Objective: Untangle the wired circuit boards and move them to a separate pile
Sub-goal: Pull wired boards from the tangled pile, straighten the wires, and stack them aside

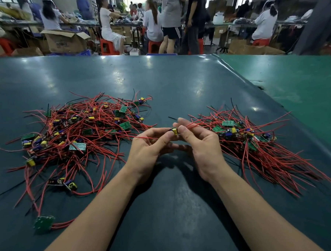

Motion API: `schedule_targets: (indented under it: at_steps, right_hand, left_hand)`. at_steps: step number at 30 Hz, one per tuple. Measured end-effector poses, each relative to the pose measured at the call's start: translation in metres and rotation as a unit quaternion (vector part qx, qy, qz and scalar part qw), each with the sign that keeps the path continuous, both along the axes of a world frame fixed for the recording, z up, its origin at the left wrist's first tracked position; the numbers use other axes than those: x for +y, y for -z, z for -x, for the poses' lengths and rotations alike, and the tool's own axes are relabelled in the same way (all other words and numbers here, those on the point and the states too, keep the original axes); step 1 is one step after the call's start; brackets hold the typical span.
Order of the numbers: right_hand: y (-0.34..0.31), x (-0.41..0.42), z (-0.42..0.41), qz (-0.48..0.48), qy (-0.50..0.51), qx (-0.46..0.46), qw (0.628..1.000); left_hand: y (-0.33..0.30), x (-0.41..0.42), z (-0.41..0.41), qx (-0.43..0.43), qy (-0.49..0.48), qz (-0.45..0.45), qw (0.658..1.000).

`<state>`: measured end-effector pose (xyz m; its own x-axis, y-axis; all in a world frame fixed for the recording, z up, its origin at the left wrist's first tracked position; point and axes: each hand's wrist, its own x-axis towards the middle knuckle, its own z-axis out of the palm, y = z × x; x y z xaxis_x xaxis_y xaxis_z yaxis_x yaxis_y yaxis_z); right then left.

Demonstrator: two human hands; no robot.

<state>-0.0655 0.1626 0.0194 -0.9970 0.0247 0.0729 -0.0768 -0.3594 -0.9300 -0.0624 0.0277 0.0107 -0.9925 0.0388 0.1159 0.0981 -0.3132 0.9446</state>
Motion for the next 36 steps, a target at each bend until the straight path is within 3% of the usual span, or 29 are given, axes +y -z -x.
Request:
schedule_targets:
  at_steps: [7,11,17,24,33,36]
  right_hand:
    - [0.005,0.000,-0.001,-0.081,0.025,-0.016,0.996]
    - [0.002,0.000,0.002,-0.085,0.065,0.024,0.994]
    - [-0.003,0.008,0.005,-0.036,0.171,0.020,0.984]
    - [-0.003,0.016,0.008,-0.035,0.346,0.077,0.935]
    - [-0.008,0.022,0.009,0.013,0.383,0.110,0.917]
    - [-0.011,0.038,0.014,0.064,0.435,0.092,0.893]
  left_hand:
    - [0.003,0.000,-0.001,0.005,-0.022,0.080,0.997]
    - [-0.002,0.000,-0.002,-0.026,-0.020,-0.003,0.999]
    - [-0.006,0.000,-0.004,-0.035,-0.023,-0.024,0.999]
    - [-0.010,0.001,-0.005,-0.039,-0.028,-0.066,0.997]
    - [-0.004,0.003,-0.002,-0.028,-0.013,-0.039,0.999]
    - [-0.004,-0.001,0.004,-0.058,-0.073,-0.107,0.990]
